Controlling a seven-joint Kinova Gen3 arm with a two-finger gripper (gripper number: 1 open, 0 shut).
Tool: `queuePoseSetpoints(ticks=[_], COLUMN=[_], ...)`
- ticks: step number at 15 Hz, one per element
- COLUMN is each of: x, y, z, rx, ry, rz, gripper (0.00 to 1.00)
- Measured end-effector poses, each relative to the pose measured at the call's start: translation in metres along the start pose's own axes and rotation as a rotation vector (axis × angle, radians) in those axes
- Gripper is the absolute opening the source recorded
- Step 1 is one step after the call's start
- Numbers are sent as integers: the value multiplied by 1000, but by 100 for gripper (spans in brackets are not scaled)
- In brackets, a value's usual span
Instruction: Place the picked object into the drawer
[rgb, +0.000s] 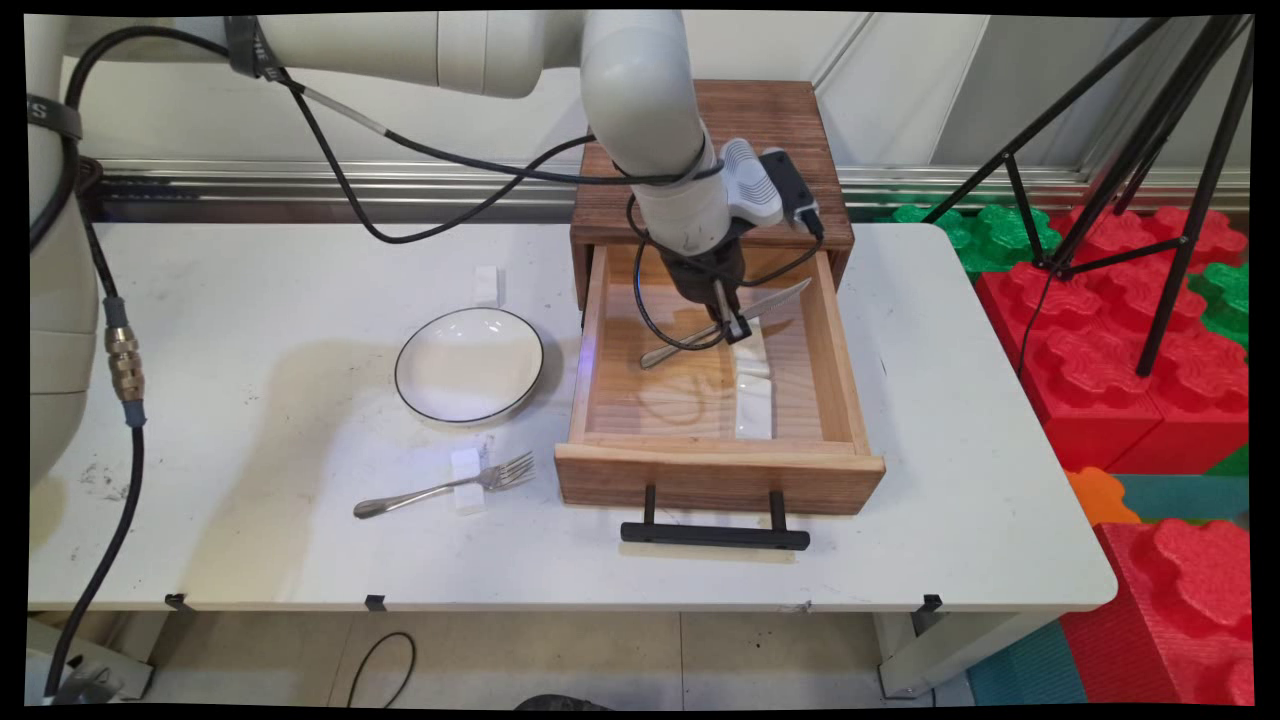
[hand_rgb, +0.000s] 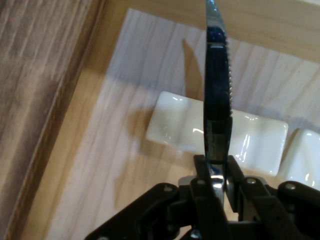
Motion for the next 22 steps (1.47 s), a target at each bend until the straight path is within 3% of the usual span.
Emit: queuePoseSetpoints(ticks=[22], x=[-14], y=[-6], z=[14], rx=[-41], ry=[-20], rz=[22], gripper=[0])
